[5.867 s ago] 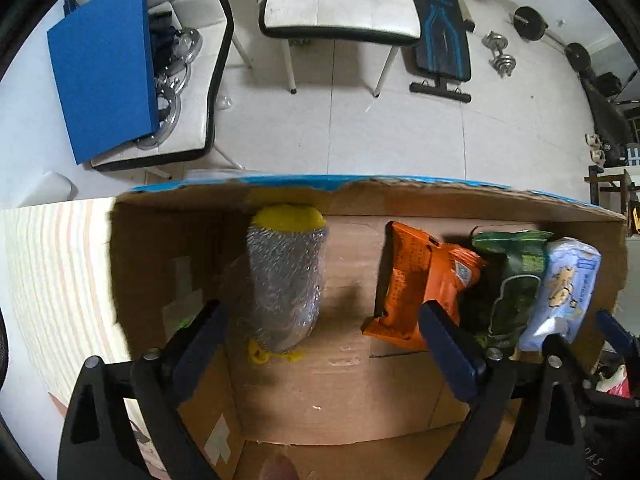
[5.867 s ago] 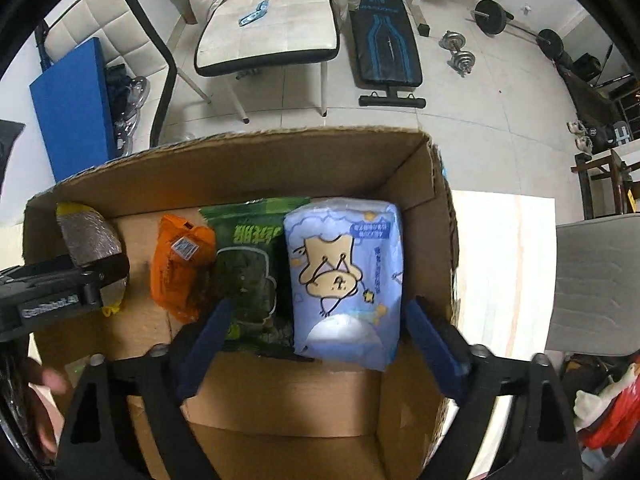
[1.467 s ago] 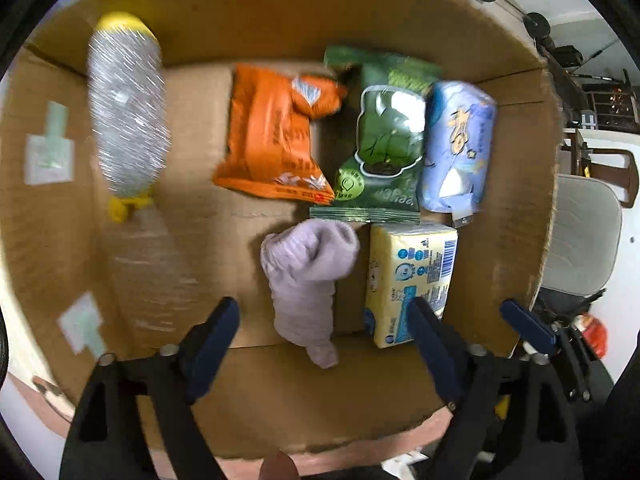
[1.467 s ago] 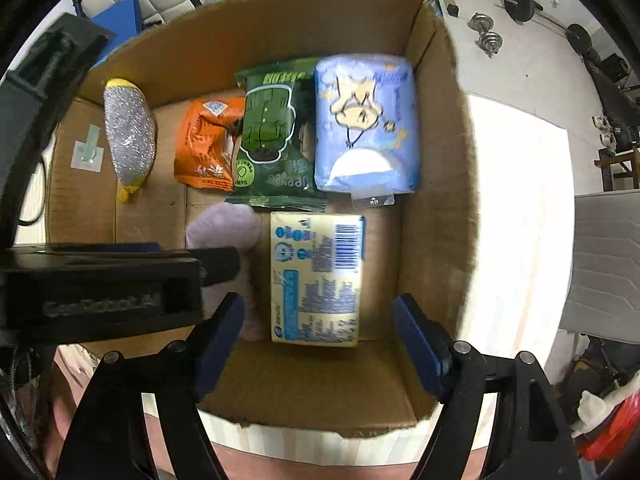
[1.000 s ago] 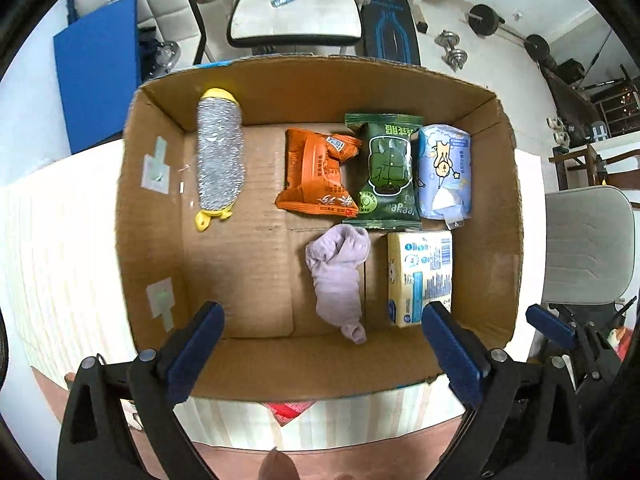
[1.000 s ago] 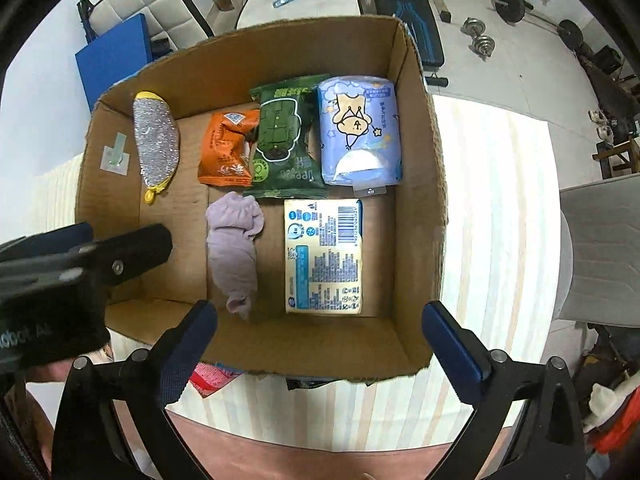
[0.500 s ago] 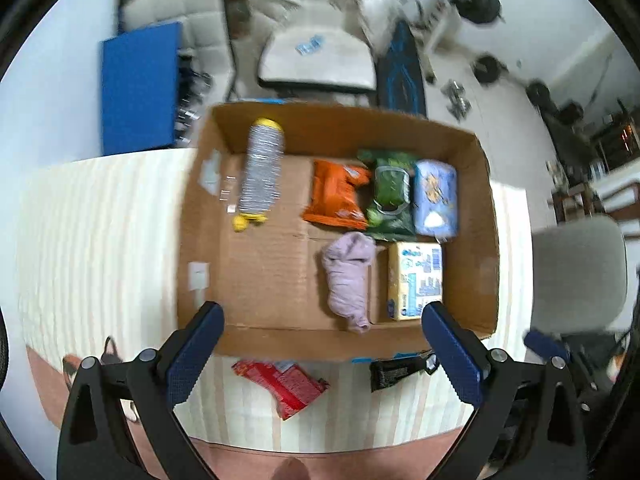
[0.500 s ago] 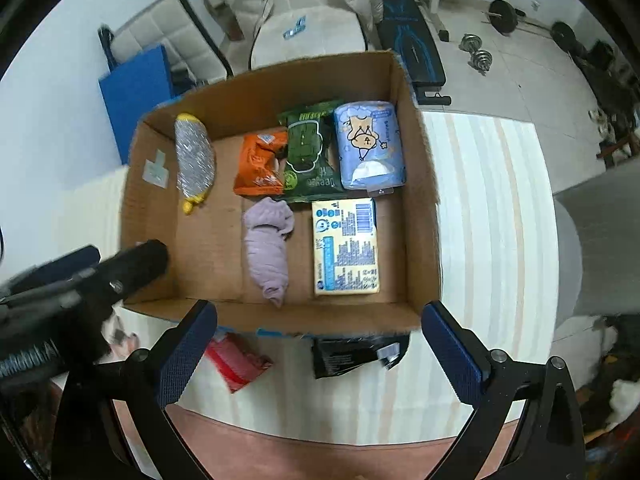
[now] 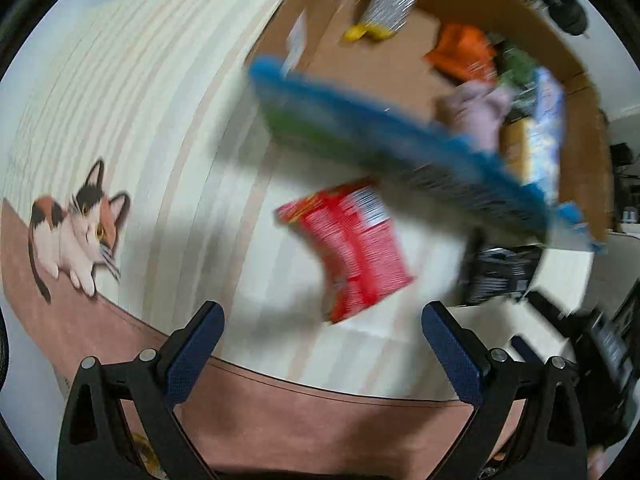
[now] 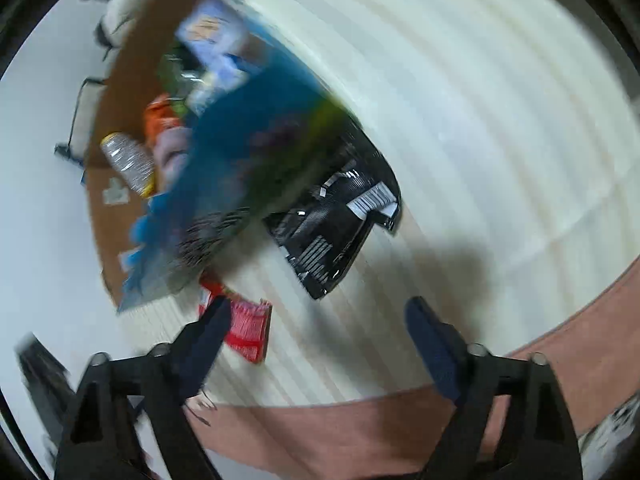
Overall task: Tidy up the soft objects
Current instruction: 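Grasp the red snack bag with the left tool while the right grasps the black bag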
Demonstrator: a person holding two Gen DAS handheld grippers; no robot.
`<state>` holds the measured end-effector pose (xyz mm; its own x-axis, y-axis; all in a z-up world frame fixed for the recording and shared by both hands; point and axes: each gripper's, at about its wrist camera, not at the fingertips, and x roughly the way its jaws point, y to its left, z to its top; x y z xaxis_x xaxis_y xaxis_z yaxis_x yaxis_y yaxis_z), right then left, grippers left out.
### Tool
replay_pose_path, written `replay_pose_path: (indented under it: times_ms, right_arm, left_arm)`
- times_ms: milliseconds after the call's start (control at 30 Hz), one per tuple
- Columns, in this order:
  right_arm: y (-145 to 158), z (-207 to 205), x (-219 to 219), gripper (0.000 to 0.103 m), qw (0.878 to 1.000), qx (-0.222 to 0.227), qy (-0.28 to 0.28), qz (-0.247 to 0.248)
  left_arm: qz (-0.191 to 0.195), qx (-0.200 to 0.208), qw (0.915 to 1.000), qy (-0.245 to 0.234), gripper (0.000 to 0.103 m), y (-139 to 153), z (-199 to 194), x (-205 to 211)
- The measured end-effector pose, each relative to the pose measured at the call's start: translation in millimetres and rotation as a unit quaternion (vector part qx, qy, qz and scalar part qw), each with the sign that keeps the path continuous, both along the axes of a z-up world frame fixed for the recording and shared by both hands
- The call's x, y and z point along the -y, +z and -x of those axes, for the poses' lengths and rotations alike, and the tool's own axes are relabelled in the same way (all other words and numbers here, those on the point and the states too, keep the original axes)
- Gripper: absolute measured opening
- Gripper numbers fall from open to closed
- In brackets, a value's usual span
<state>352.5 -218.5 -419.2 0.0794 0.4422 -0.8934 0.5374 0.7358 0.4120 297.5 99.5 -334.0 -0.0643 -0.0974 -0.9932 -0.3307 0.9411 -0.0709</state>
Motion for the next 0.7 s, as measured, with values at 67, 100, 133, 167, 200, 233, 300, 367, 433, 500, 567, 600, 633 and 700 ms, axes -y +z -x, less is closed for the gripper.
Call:
replay_pose_path:
  times_ms: [67, 100, 133, 167, 200, 233, 300, 367, 433, 500, 567, 600, 633, 700]
  right_arm:
    - [-14, -6, -9, 0.087, 1.0, 0.004, -0.005, 0.003]
    - [-18, -9, -15, 0.087, 1.0, 0.006, 0.0, 0.008]
    - [-21, -13, -21, 0.084, 1.0, 0.011, 0.006, 0.012]
    - [-24, -17, -31, 0.081, 0.999, 0.016, 0.024, 0.026]
    - [-25, -20, -38, 0.068, 0.998, 0.014, 0.04, 0.041]
    - [-27, -23, -45, 0.054, 0.997, 0.01, 0.057, 0.059]
    - [-28, -23, -51, 0.027, 0.994, 0.006, 0.076, 0.078]
    - [-28, -20, -51, 0.018, 0.993, 0.0, 0.091, 0.076]
    - [-26, -14, -46, 0.008, 0.99, -0.009, 0.107, 0.086]
    - [-23, -4, -31, 0.008, 0.988, -0.02, 0.112, 0.107]
    - [-23, 7, -9, 0.008, 0.988, -0.036, 0.104, 0.107]
    - [-21, 10, 0, 0.008, 0.99, -0.036, 0.092, 0.101]
    - [-16, 14, 10, 0.009, 0.993, -0.029, 0.067, 0.091]
    - [-9, 14, 21, 0.022, 0.998, -0.005, 0.015, 0.054]
  left_arm:
    - [0.002, -0.012, 0.9999, 0.009, 0.101, -14, 5, -5]
    - [0.004, -0.014, 0.9998, 0.014, 0.101, -18, 6, -7]
    - [0.004, -0.014, 0.9997, 0.019, 0.101, -21, 7, -9]
    - [0.005, -0.013, 0.9996, 0.024, 0.101, -24, 6, -12]
    - [0.006, -0.014, 0.9996, 0.026, 0.101, -26, 6, -14]
    - [0.007, -0.015, 0.9995, 0.028, 0.101, -28, 6, -16]
    - [0.009, -0.017, 0.9995, 0.026, 0.101, -31, 5, -17]
    - [0.009, -0.017, 0.9996, 0.02, 0.101, -32, 2, -15]
    - [0.015, -0.02, 0.9996, 0.013, 0.101, -36, -1, -13]
    - [0.017, -0.024, 0.9995, 0.006, 0.101, -40, -5, -12]
    - [0.019, -0.028, 0.9994, -0.001, 0.101, -45, -10, -11]
    - [0.02, -0.032, 0.9993, -0.005, 0.101, -48, -11, -9]
    - [0.021, -0.034, 0.9992, -0.009, 0.101, -50, -13, -6]
    - [0.023, -0.037, 0.999, -0.015, 0.101, -54, -18, -2]
